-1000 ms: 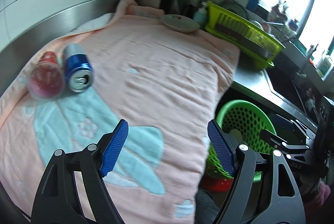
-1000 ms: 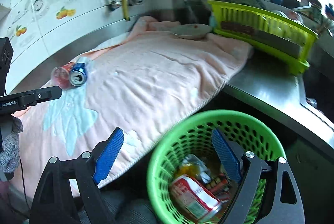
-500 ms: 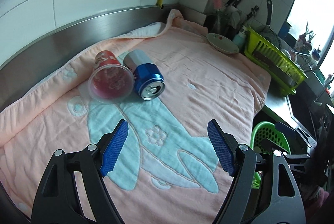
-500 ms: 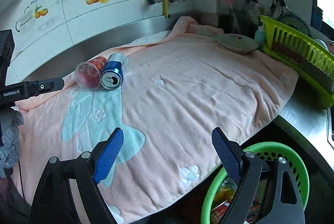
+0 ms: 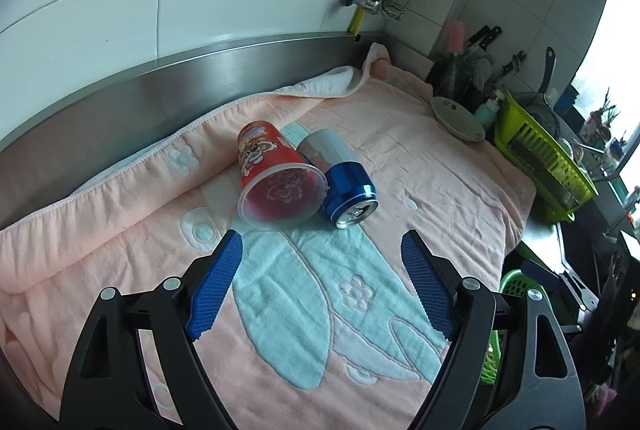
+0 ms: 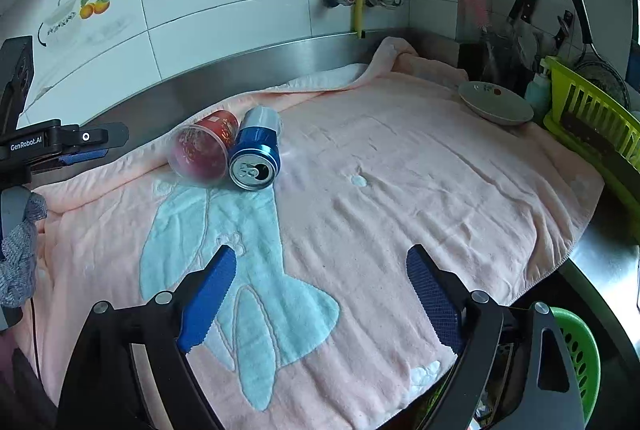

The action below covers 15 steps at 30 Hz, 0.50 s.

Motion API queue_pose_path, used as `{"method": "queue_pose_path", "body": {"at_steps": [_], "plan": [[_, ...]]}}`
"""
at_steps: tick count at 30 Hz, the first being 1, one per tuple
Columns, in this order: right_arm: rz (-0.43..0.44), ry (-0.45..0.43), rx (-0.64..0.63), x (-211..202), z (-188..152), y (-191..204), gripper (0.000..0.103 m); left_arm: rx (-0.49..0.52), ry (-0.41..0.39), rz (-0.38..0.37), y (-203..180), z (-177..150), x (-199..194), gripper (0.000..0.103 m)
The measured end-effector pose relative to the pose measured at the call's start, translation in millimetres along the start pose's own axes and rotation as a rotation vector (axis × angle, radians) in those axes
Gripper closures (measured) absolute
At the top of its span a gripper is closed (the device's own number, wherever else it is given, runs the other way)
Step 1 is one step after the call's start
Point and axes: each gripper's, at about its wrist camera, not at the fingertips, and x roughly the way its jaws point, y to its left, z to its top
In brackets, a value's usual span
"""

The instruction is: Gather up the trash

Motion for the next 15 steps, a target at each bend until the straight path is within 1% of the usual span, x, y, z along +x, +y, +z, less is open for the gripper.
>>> {"method": "queue_pose_path", "body": {"at_steps": [8, 15], "plan": [[0.004, 0.008, -0.027, 14, 13, 17, 0.018, -0.069, 0.000, -0.002, 23, 18, 6, 0.020], [0.007, 0.018, -0.042, 27, 21, 23, 0.018, -0.106, 0.024, 0.001, 36, 27, 21, 0.019]]}}
